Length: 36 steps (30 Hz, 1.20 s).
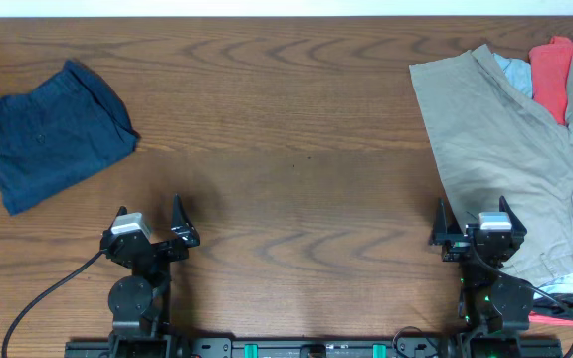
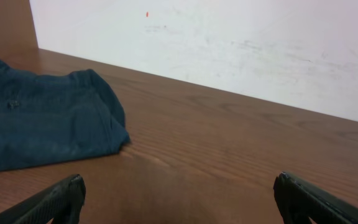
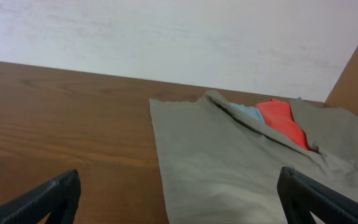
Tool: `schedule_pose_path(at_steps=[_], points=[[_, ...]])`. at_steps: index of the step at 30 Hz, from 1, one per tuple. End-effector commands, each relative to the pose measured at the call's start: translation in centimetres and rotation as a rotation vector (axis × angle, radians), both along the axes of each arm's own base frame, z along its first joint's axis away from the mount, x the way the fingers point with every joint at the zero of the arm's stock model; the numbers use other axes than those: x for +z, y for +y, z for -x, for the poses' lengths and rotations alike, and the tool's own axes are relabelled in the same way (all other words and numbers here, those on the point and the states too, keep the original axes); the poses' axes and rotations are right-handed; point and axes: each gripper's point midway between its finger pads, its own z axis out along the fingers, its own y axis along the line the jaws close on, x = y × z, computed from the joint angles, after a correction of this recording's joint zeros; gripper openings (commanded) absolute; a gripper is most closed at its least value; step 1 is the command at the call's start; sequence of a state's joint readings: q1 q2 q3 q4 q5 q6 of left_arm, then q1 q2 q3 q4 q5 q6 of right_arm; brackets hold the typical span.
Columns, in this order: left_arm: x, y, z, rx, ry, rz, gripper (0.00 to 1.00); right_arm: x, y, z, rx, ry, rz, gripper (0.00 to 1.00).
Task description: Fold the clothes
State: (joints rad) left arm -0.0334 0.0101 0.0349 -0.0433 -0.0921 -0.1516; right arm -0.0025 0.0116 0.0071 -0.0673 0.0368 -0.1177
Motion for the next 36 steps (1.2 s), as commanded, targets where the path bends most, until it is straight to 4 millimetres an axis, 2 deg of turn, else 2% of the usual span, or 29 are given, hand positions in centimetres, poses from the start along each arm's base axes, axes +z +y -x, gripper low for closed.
schedule_pose_path(at_steps=[1, 5, 9, 11, 13, 17, 21, 27, 31, 36], points=[[-1.7, 0.1, 0.0, 0.002, 0.042, -0.015, 0.98, -0.1, 0.4, 0.0, 0.017, 0.001, 0.009, 0.99], [-1.8, 0.1, 0.0, 0.007, 0.042, 0.023, 0.98, 0.2, 0.4, 0.0, 0.011, -0.015, -0.129, 0.99], [-1.3, 0.1, -0.1, 0.017, 0.007, 0.116, 0.98, 0.3, 1.0, 0.0, 0.025, -0.018, -0.409, 0.99], [-0.8, 0.1, -0.1, 0.017, -0.008, 0.118, 0.98, 0.4, 1.5, 0.0, 0.055, -0.014, -0.443, 0.99], [-0.4, 0.1, -0.1, 0.016, -0.012, 0.114, 0.98, 1.0, 1.6, 0.1, 0.061, -0.024, -0.443, 0.99], [0.8, 0.1, -0.2, 0.015, -0.010, 0.114, 0.98, 3.5, 1.3, 0.4, 0.055, -0.062, -0.365, 0.99], [2.0, 0.0, -0.5, 0.013, 0.016, 0.113, 0.98, 5.6, 0.3, 0.7, -0.003, -0.045, -0.319, 0.99], [3.5, -1.8, -2.4, -0.098, 0.133, 0.049, 0.98, 8.2, 0.1, -0.5, -0.015, 0.052, -0.179, 0.99], [4.3, -1.9, -4.1, -0.096, 0.239, 0.049, 0.98, 8.8, 0.0, -2.4, -0.028, 0.169, -0.156, 0.99], [5.2, -1.9, -5.9, -0.093, 0.375, 0.052, 0.98, 7.6, 0.0, -5.1, -0.046, 0.402, -0.148, 0.99]])
